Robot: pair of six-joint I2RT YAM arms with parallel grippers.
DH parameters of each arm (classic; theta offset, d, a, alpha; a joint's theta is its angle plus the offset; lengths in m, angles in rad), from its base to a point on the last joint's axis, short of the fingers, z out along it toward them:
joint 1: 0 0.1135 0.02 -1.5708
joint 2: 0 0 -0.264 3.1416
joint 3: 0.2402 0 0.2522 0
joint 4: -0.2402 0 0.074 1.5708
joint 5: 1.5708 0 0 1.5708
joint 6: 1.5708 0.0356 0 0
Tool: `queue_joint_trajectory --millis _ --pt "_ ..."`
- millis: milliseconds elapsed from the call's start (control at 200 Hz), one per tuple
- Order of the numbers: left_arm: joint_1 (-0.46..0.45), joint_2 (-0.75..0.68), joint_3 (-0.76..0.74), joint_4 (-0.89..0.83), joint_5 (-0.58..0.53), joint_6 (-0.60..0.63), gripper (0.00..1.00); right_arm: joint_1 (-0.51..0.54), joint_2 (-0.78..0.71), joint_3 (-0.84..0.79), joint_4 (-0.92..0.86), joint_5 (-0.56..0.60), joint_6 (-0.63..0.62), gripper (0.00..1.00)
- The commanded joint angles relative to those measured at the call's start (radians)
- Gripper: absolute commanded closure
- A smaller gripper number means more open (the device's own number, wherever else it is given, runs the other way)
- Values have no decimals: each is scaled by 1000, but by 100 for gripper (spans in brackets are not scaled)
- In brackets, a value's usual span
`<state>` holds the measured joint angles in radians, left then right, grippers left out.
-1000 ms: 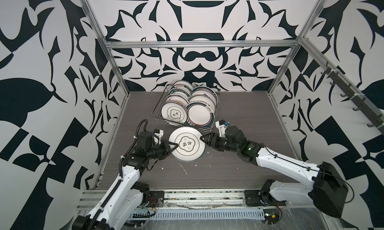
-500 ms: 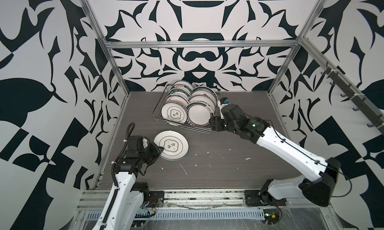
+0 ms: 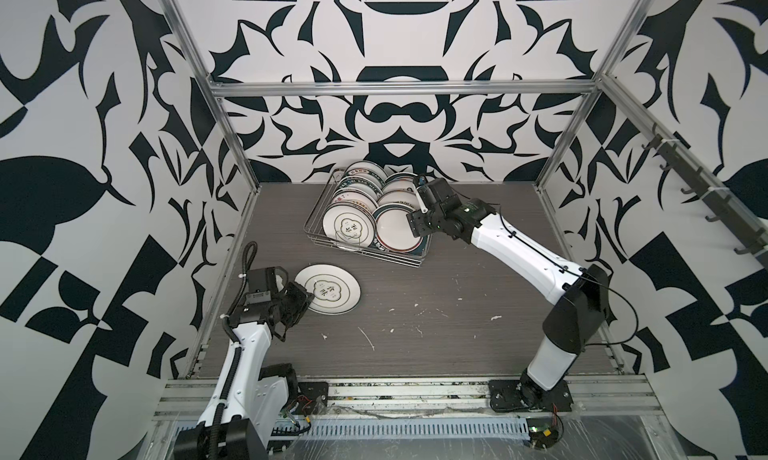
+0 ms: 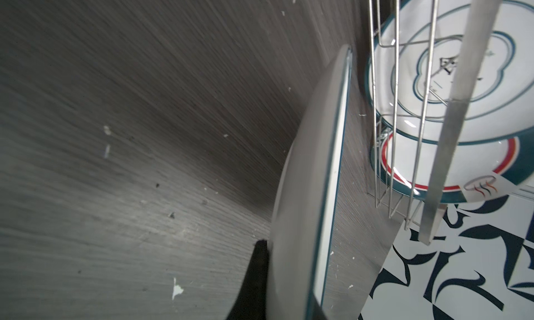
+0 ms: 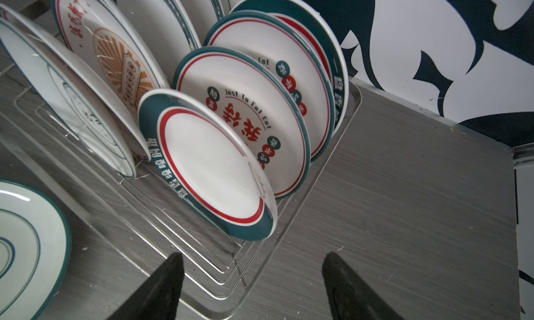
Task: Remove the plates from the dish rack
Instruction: 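Grasp the next green-rimmed plate in the rack with the right gripper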
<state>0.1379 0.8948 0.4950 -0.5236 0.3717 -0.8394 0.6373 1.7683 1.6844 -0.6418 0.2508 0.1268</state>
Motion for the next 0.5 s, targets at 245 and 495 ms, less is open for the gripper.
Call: queue_joint_trajectory --millis 245,495 --pt "82 84 -20 76 -1 79 100 -61 90 146 10 -135 -163 20" --pt "104 150 -54 118 -1 95 100 -68 120 173 -1 -202 -201 20"
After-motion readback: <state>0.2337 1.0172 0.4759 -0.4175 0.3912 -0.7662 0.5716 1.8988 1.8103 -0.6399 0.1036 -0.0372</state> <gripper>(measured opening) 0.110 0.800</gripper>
